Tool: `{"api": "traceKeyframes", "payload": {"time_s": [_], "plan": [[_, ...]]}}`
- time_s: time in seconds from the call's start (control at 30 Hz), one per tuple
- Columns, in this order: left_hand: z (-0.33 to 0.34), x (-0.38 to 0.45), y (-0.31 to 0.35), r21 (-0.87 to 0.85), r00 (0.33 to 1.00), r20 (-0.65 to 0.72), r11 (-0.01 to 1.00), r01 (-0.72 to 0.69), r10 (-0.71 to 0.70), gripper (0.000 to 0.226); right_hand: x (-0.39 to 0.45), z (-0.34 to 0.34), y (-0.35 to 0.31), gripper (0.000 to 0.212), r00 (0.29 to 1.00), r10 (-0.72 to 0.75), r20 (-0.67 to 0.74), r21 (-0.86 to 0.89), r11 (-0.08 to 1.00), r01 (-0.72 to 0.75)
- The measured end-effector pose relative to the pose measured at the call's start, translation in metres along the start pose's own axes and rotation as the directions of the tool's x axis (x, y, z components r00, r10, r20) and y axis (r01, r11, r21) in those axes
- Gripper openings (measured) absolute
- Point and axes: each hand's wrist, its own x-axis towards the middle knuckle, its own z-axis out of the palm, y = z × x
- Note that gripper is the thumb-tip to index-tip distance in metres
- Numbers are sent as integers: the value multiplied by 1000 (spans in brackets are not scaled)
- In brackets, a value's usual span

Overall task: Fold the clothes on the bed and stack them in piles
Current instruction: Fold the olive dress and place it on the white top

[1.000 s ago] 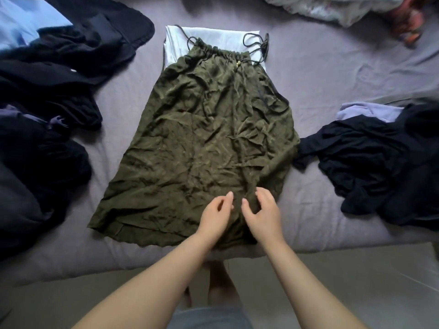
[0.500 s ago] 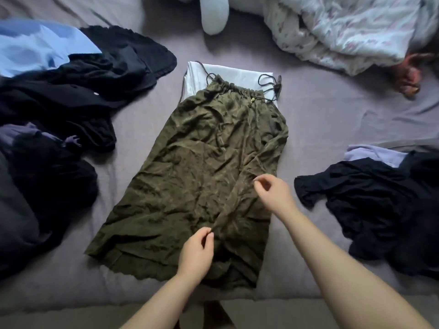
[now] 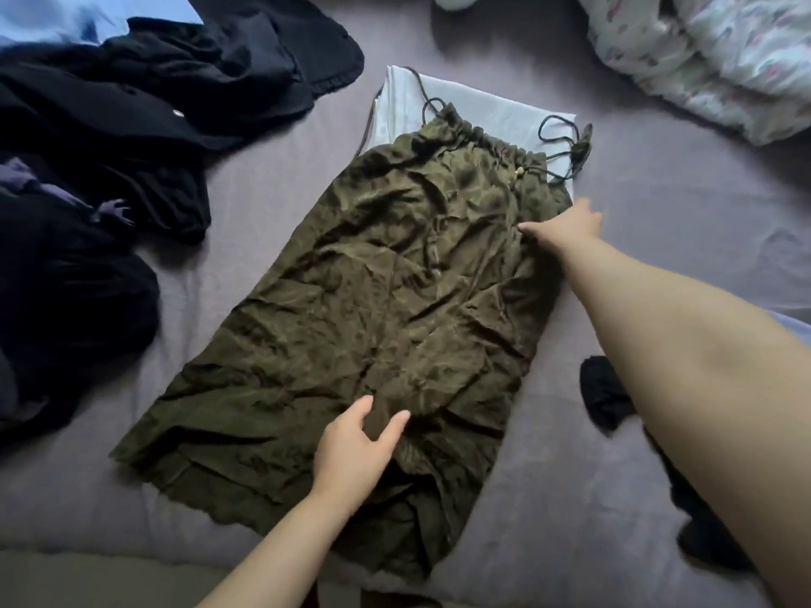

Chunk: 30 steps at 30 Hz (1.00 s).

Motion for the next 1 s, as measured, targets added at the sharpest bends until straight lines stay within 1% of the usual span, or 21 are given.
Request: {"api": "traceKeyframes", "payload": {"time_s": [0.07,0.1,0.13,0.2,0.27,0.33,0.4,0.47,0.53,0.57,0.6,0.63,0.67,0.7,0.77,0.83,0.87,0.93,0.97,1.0], "plan": [[7,-9,-7,-11,997,79,1000,-22,22,75,6,-2,9,72,998,4,-55,80,997,0],[10,-14,-8,-23,993,108,999,-40,43,74,8,-5,14,58,996,-8,-84,110,994,17],[11,-20,-6,-38,990,130,998,-51,56,72,8,-8,17,40,994,-34,-102,126,991,47],[14,-31,-3,-84,985,143,993,-80,91,57,10,-15,21,3,989,-84,-118,143,985,101],[14,-37,1,-140,988,117,986,-85,102,43,11,-22,18,16,987,-113,-116,255,957,139],[9,-37,5,-201,996,49,978,-61,72,38,11,-29,4,11,983,-134,-123,404,899,173],[0,-32,6,-236,996,-87,971,-44,24,34,9,-35,-19,8,974,-190,-123,493,840,226],[-13,-27,6,-241,974,-223,970,-19,-37,42,5,-37,-47,8,955,-270,-119,500,815,293],[-25,-22,1,-195,956,-273,979,56,-109,47,3,-31,-71,5,934,-351,-66,430,835,344],[-27,-19,-6,-128,955,-261,985,111,-142,45,1,-26,-80,13,927,-375,15,383,858,342],[-27,-18,-14,-25,957,-237,986,167,-168,40,-1,-19,-86,27,912,-392,118,316,886,340],[-25,-17,-24,76,959,-201,973,217,-198,33,-3,-10,-89,40,892,-402,209,212,909,360],[-23,-18,-33,134,960,-169,959,249,-226,32,-5,-1,-88,51,875,-410,257,84,912,402],[-20,-19,-43,155,959,-148,952,264,-242,37,-7,8,-84,60,867,-423,263,-30,895,446],[-16,-20,-58,109,957,-150,958,267,-249,40,-17,22,-69,68,865,-468,180,-159,854,496],[-15,-21,-68,35,952,-118,957,287,-281,41,-35,31,-51,67,861,-506,49,-160,847,507],[-15,-22,-71,-5,950,-86,953,302,-302,45,-48,34,-41,66,860,-510,-26,-117,855,504],[-16,-24,-73,-106,940,-26,936,336,-340,50,-80,43,-15,65,880,-451,-152,36,887,461],[-17,-25,-75,-150,938,-1,927,343,-347,50,-99,49,2,67,904,-395,-166,118,902,416],[-19,-27,-76,-188,939,21,922,340,-342,47,-119,56,20,71,934,-328,-143,187,918,351]]}}
